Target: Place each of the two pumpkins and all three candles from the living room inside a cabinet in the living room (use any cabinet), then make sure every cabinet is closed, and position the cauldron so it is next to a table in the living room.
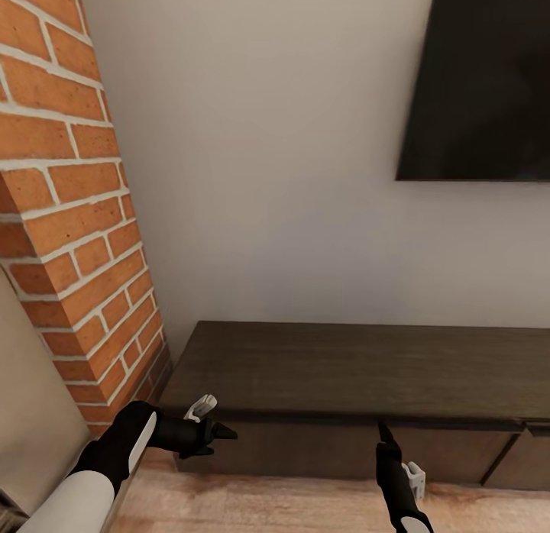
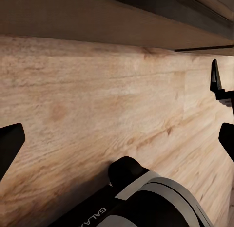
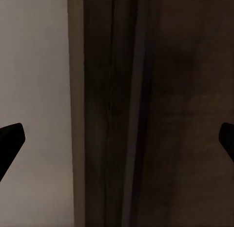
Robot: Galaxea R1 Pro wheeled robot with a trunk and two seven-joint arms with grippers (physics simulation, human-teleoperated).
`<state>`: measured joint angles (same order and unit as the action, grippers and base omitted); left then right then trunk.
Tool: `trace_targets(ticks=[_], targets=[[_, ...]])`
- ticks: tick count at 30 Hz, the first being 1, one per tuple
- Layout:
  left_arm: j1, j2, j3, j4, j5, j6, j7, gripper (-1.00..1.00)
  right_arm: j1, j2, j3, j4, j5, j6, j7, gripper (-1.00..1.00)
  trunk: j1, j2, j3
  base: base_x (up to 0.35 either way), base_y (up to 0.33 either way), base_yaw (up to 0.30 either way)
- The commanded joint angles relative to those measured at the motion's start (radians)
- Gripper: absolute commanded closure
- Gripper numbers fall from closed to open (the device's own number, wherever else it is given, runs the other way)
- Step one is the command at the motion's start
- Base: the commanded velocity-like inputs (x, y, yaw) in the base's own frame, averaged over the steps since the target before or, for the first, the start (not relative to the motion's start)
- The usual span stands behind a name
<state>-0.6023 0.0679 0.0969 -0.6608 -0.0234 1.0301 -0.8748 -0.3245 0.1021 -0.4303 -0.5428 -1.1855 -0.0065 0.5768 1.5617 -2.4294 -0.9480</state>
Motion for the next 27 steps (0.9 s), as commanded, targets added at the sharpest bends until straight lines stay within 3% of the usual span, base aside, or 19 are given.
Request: trace_targets(ticks=[1,27], targets=[[-0.001,0.000,0.003,0.000,-0.003,0.007,-0.004,-1.00,-0.001,0.001,-0.002,0.001,-0.006,0.001,0.005,-1.00,0.000,0.000,-0.001,0.021,0.001,0.000],[-0.001,0.000,0.003,0.000,-0.003,0.007,-0.004,-1.00,-0.001,0.001,-0.002,0.001,-0.006,0.002,0.005,-1.00,0.000,0.000,-0.001,0.056,0.000,0.000]])
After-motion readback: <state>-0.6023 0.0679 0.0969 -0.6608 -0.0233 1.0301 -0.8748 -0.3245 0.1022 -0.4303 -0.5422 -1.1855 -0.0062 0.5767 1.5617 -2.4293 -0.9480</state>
